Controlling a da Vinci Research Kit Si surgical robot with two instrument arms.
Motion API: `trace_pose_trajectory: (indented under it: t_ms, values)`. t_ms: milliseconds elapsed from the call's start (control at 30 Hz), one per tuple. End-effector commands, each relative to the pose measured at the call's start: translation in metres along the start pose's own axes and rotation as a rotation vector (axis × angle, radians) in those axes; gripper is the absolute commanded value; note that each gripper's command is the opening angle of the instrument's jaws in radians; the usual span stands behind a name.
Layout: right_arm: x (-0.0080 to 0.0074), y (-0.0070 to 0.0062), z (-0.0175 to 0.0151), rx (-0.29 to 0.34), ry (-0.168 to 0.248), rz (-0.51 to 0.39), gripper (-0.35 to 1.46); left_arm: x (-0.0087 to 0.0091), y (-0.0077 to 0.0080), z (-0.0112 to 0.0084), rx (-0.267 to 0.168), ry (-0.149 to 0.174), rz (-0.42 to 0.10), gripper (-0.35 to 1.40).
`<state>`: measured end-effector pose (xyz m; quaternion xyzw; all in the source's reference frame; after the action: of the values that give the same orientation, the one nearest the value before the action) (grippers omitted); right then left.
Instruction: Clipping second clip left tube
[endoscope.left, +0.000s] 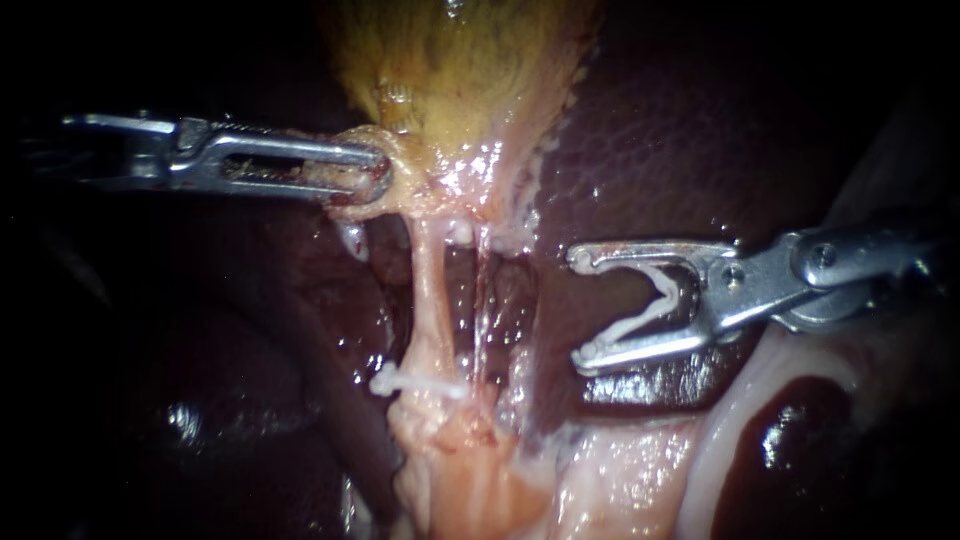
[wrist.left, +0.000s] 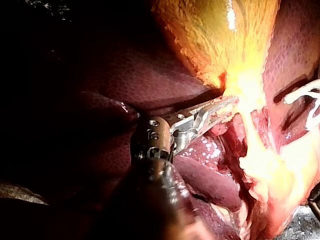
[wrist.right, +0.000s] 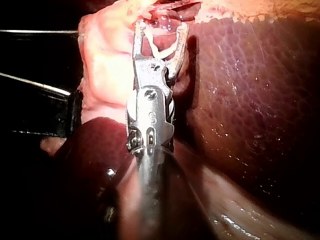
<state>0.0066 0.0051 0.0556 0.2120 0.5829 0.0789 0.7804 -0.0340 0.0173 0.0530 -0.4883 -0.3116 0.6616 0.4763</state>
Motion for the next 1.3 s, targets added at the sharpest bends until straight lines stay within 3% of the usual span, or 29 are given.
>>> trace_pose_trajectory:
  t_ms: [33,133,333,500,667,867,1133,1300]
  values:
    - [0.0,0.0,0.0001,0.002,0.0,0.001,0.5,0.0003,0.0004,-0.0007,-0.004,-0.002,-0.002,-0.35]
    - [0.0,-0.0002,0.0004,0.01,0.001,0.001,0.5,0.0013,0.0013,-0.0031,-0.005,-0.004,-0.009,-0.35]
    - [0.0008,-0.0015,0.0029,0.043,0.005,0.013,0.5,0.0023,0.0031,-0.0075,-0.002,0.023,-0.021,-0.35]
    - [0.002,-0.0027,0.0064,0.068,0.007,0.047,0.5,0.0023,0.0042,-0.0077,0.003,0.029,-0.024,-0.35]
    - [0.0021,-0.0031,0.0097,0.084,0.003,0.092,0.5,0.0022,0.0047,-0.0076,0.009,0.033,-0.025,-0.35]
    - [0.0014,-0.0024,0.0127,0.079,-0.001,0.11,0.5,0.0022,0.0049,-0.0076,0.01,0.033,-0.025,-0.35]
    - [-0.0003,0.0004,0.0134,0.066,-0.002,0.13,0.5,0.0022,0.0049,-0.0076,0.007,0.032,-0.025,-0.35]
    - [-0.0004,0.0015,0.0146,0.062,-0.002,0.132,0.5,0.0022,0.0049,-0.0075,0.005,0.031,-0.025,-0.35]
